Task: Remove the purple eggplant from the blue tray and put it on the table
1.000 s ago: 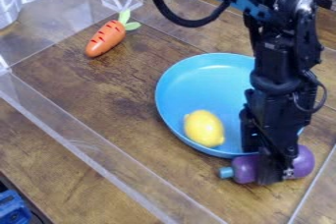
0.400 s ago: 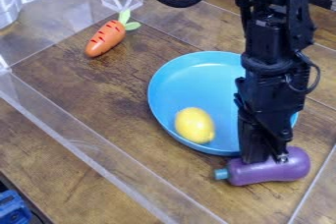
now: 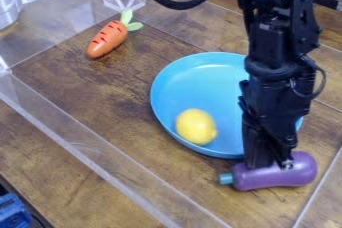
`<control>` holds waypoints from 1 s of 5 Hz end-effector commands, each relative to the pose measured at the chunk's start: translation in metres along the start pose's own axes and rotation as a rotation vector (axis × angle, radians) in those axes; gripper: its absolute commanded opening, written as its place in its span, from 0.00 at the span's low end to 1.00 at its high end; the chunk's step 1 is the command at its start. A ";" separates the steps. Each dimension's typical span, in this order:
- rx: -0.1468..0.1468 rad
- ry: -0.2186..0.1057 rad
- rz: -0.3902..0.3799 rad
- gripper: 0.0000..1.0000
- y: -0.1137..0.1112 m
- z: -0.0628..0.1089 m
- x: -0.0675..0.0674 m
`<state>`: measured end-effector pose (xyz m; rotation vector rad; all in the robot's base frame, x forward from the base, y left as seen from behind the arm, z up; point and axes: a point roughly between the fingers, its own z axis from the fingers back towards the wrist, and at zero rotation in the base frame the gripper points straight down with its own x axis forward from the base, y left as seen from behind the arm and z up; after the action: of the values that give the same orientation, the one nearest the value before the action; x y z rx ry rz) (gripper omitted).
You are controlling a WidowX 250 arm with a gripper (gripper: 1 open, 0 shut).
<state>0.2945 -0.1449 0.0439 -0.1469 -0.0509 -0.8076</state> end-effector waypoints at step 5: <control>0.010 0.001 -0.028 0.00 0.015 0.016 0.014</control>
<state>0.3043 -0.1406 0.0426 -0.1383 0.0065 -0.8354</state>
